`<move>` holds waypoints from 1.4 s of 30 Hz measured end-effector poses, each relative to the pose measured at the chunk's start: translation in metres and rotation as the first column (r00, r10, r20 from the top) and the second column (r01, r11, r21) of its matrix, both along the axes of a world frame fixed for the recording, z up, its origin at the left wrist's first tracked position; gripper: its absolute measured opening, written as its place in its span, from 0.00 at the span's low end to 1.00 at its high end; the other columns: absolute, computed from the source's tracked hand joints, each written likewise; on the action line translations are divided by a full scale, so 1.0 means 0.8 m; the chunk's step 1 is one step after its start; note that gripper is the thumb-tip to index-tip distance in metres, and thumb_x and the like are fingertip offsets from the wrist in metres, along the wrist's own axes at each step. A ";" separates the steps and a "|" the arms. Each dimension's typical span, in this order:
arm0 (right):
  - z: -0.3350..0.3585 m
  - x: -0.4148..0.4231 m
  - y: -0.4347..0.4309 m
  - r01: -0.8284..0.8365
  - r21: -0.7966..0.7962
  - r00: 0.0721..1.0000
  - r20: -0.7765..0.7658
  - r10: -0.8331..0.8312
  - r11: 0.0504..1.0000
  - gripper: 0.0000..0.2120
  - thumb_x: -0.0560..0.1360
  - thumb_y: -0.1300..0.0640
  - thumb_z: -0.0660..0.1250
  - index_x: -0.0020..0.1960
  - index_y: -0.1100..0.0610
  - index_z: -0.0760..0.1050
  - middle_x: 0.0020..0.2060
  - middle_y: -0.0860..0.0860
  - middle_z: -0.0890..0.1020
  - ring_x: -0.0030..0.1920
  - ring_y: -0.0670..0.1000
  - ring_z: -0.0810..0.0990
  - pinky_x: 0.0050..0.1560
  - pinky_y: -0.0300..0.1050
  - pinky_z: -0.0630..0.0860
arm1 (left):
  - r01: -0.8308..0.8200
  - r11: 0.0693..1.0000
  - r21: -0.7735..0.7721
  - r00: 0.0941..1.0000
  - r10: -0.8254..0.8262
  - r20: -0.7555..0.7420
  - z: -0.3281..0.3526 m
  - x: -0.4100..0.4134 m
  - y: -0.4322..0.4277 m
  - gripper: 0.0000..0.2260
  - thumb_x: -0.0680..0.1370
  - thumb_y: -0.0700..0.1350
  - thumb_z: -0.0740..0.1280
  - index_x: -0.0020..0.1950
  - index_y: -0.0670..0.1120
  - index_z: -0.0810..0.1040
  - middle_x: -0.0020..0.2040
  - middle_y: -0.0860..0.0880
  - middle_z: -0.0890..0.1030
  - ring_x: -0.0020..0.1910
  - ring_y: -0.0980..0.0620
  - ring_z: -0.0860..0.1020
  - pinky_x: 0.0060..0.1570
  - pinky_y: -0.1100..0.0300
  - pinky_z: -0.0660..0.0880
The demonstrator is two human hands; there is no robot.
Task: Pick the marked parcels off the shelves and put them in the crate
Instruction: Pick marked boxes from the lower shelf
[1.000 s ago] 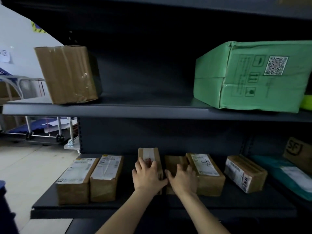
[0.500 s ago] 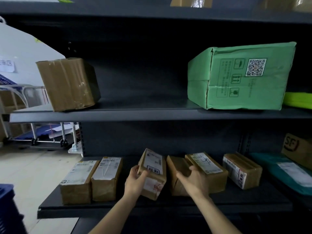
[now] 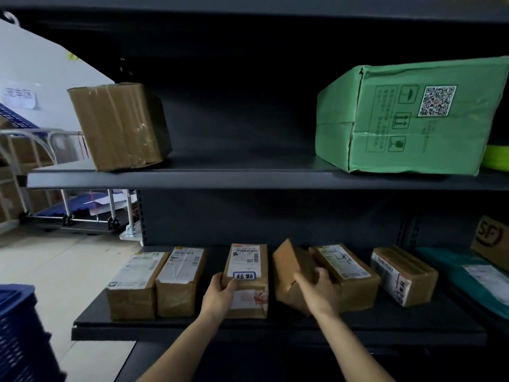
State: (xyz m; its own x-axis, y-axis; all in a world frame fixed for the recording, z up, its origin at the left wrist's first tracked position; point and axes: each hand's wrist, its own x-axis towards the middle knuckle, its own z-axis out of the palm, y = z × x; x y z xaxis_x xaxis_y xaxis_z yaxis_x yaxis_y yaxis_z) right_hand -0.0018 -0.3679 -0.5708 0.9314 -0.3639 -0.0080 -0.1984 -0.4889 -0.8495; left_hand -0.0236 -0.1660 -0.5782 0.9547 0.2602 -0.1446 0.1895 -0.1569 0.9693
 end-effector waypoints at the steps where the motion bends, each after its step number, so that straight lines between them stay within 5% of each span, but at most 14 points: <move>1: 0.001 0.003 -0.001 0.025 0.236 1.000 -0.003 -0.025 0.971 0.31 0.72 0.39 0.64 0.70 0.53 0.64 0.65 0.58 0.71 0.64 0.61 0.69 0.57 0.51 0.70 | 0.001 1.000 -0.004 1.000 -0.001 -0.002 0.000 0.000 0.000 0.25 0.79 0.48 0.63 0.74 0.46 0.60 0.61 0.45 0.76 0.54 0.48 0.77 0.55 0.52 0.75; 4: 0.005 0.001 0.002 0.106 0.606 0.984 -0.176 0.003 0.788 0.33 0.73 0.37 0.61 0.71 0.54 0.62 0.67 0.57 0.70 0.61 0.59 0.71 0.56 0.55 0.71 | -0.001 1.000 -0.011 1.000 0.001 -0.002 0.002 0.003 0.001 0.25 0.80 0.48 0.62 0.75 0.46 0.60 0.62 0.44 0.76 0.55 0.47 0.77 0.57 0.51 0.75; 8: -0.009 0.003 -0.001 0.108 0.493 0.979 -0.205 -0.006 0.863 0.31 0.76 0.39 0.57 0.71 0.59 0.64 0.68 0.58 0.70 0.66 0.61 0.69 0.64 0.55 0.68 | 0.012 1.000 -0.025 1.000 -0.013 -0.015 0.001 0.009 0.001 0.25 0.79 0.47 0.62 0.75 0.45 0.60 0.63 0.43 0.77 0.58 0.44 0.78 0.62 0.46 0.74; 11: -0.014 0.002 -0.007 0.042 0.252 0.997 -0.072 -0.025 0.967 0.24 0.79 0.43 0.55 0.68 0.58 0.68 0.65 0.58 0.74 0.64 0.60 0.72 0.62 0.52 0.69 | 0.018 0.995 -0.096 0.997 -0.025 -0.068 -0.001 0.013 0.002 0.25 0.79 0.49 0.63 0.74 0.44 0.62 0.59 0.43 0.78 0.55 0.44 0.79 0.59 0.46 0.75; 14: -0.013 0.000 -0.003 -0.011 -0.235 0.992 0.117 0.039 0.972 0.26 0.78 0.41 0.55 0.72 0.52 0.62 0.67 0.55 0.71 0.66 0.57 0.70 0.61 0.52 0.72 | 0.010 0.974 -0.227 0.989 -0.043 -0.144 -0.004 0.016 0.006 0.26 0.77 0.51 0.66 0.71 0.42 0.66 0.52 0.43 0.80 0.51 0.45 0.79 0.54 0.50 0.75; 16: -0.011 0.002 0.008 -0.076 -0.484 0.991 0.057 0.119 0.872 0.32 0.74 0.33 0.54 0.74 0.47 0.56 0.71 0.55 0.64 0.69 0.57 0.65 0.62 0.52 0.70 | 0.019 0.961 -0.275 0.982 -0.069 -0.174 -0.008 0.017 0.009 0.29 0.74 0.54 0.68 0.70 0.42 0.67 0.53 0.42 0.81 0.53 0.43 0.79 0.59 0.47 0.74; 19: -0.009 0.004 0.025 -0.161 -0.565 0.987 -0.103 0.124 0.810 0.42 0.67 0.26 0.56 0.74 0.45 0.52 0.70 0.57 0.60 0.67 0.58 0.63 0.59 0.51 0.70 | 0.036 0.959 -0.281 0.981 -0.088 -0.175 -0.013 0.016 0.011 0.30 0.72 0.56 0.69 0.69 0.43 0.68 0.54 0.41 0.81 0.53 0.42 0.79 0.60 0.46 0.74; 23: -0.010 0.006 0.019 -0.038 -0.420 0.998 0.025 0.053 0.907 0.36 0.68 0.32 0.63 0.70 0.48 0.61 0.64 0.58 0.65 0.62 0.59 0.67 0.52 0.48 0.71 | 0.055 0.957 -0.284 0.982 -0.103 -0.158 -0.015 0.017 0.015 0.23 0.74 0.53 0.67 0.65 0.44 0.73 0.51 0.43 0.83 0.51 0.44 0.80 0.54 0.50 0.76; 26: -0.014 0.015 0.001 0.010 -0.001 0.999 0.053 -0.010 1.000 0.28 0.73 0.39 0.62 0.68 0.51 0.65 0.63 0.60 0.68 0.60 0.62 0.70 0.54 0.49 0.71 | 0.053 0.956 -0.288 0.984 -0.099 -0.150 -0.016 0.017 0.015 0.22 0.75 0.53 0.66 0.65 0.43 0.73 0.53 0.42 0.83 0.52 0.44 0.80 0.54 0.50 0.76; 29: -0.019 0.015 -0.002 0.037 0.355 0.998 -0.054 -0.019 0.934 0.25 0.77 0.42 0.57 0.68 0.55 0.66 0.64 0.59 0.71 0.62 0.61 0.71 0.63 0.58 0.70 | 0.044 0.955 -0.293 0.988 -0.085 -0.131 -0.014 0.017 0.015 0.22 0.76 0.51 0.65 0.67 0.42 0.71 0.52 0.42 0.82 0.51 0.44 0.80 0.50 0.52 0.76; 31: -0.023 0.011 0.000 0.071 0.400 0.993 -0.117 -0.026 0.914 0.23 0.79 0.45 0.55 0.68 0.58 0.67 0.66 0.59 0.71 0.64 0.61 0.71 0.65 0.56 0.69 | 0.036 0.964 -0.265 0.990 -0.071 -0.123 -0.010 0.016 0.015 0.24 0.77 0.50 0.65 0.70 0.43 0.67 0.54 0.43 0.80 0.50 0.46 0.79 0.45 0.54 0.75; 36: -0.025 0.005 0.001 0.034 -0.068 0.999 0.040 -0.032 0.997 0.20 0.80 0.48 0.55 0.68 0.56 0.67 0.64 0.59 0.73 0.63 0.59 0.71 0.59 0.51 0.70 | 0.050 0.969 -0.243 0.992 -0.077 -0.104 -0.006 0.015 0.017 0.28 0.77 0.49 0.65 0.75 0.46 0.60 0.60 0.42 0.77 0.51 0.47 0.78 0.45 0.55 0.74; 39: -0.019 0.004 0.015 -0.055 -0.477 0.995 0.043 0.087 0.877 0.32 0.74 0.35 0.56 0.73 0.49 0.57 0.71 0.57 0.63 0.70 0.58 0.62 0.65 0.53 0.66 | 0.064 0.968 -0.243 0.991 -0.090 -0.097 -0.006 0.014 0.013 0.27 0.78 0.49 0.64 0.75 0.47 0.60 0.59 0.42 0.78 0.52 0.46 0.78 0.43 0.56 0.74; 42: -0.018 0.006 0.029 -0.206 -0.554 0.979 -0.122 0.166 0.807 0.44 0.66 0.25 0.56 0.75 0.45 0.51 0.74 0.56 0.54 0.72 0.60 0.58 0.66 0.54 0.64 | 0.069 0.966 -0.248 0.991 -0.096 -0.095 -0.005 0.013 0.011 0.27 0.78 0.49 0.64 0.75 0.48 0.59 0.59 0.42 0.77 0.52 0.46 0.78 0.44 0.56 0.74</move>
State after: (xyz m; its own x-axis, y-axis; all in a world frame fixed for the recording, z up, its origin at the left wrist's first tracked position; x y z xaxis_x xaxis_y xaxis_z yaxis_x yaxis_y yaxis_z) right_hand 0.0032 -0.3446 -0.5854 0.9863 -0.1432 0.0815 -0.0986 -0.9092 -0.4045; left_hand -0.0133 -0.1570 -0.5822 0.9473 0.1256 -0.2947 0.2890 0.0619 0.9553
